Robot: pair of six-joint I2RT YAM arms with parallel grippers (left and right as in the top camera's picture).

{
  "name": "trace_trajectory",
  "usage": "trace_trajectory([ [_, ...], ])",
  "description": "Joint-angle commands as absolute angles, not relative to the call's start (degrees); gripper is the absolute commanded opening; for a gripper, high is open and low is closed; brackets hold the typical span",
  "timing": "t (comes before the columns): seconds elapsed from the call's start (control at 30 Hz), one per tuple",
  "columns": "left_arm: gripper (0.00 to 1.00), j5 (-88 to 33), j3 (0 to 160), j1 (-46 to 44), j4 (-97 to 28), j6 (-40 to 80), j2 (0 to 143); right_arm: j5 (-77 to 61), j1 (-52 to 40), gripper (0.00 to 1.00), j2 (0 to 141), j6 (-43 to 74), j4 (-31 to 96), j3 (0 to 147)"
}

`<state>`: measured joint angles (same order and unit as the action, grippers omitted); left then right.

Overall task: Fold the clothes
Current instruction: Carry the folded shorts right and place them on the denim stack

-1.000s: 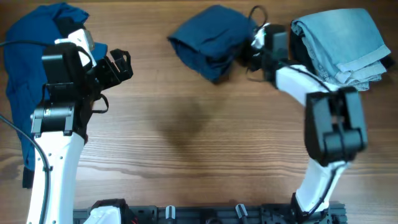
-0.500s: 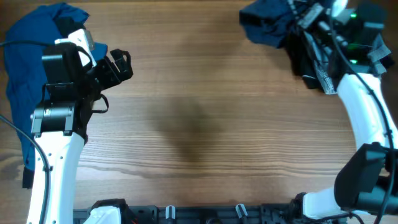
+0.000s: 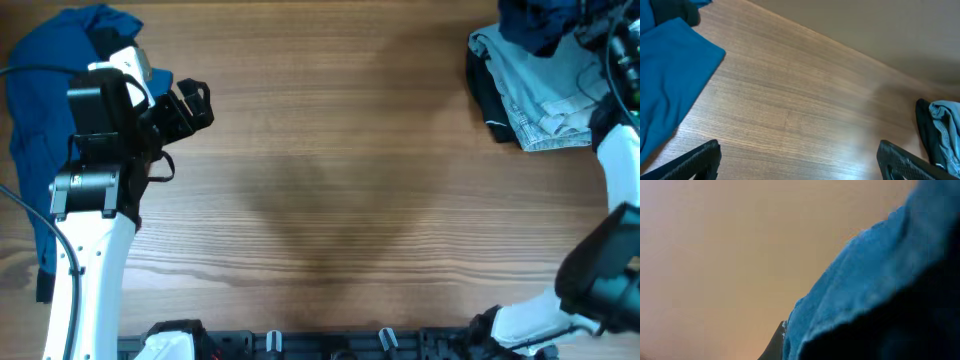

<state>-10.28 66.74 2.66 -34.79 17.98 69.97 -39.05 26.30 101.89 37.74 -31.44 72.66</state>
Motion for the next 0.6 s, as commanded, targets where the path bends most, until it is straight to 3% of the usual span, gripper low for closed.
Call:
trace_trajectory([
  [0.0,1.00,-9.93,67.13,2.85,-34.52,18.50,70.61,-36.84,26.55,0.04,107.94,43.77,-37.76,74.22],
  [0.13,1.00,-9.96,67.13,2.85,-34.54,18.50,72.03,-37.78,27.57,0.04,113.91,48.01,-43.88,74.22],
  [0.37,1.00,-10.70,67.13,2.83,-33.89,20.23,74.72,-45.56,31.31,0.05,114.56,46.68,-37.15,74.22],
  [0.47,1.00,-10.85,67.13,2.83,-33.17,20.21,74.74,-53.34,34.46,0.41,114.56,49.58,-26.39,74.22],
  [0.57,1.00,-10.85,67.13,2.83,-33.19,20.21,74.74,-59.37,38.76,0.53,114.54,51.42,-13.34,74.22],
])
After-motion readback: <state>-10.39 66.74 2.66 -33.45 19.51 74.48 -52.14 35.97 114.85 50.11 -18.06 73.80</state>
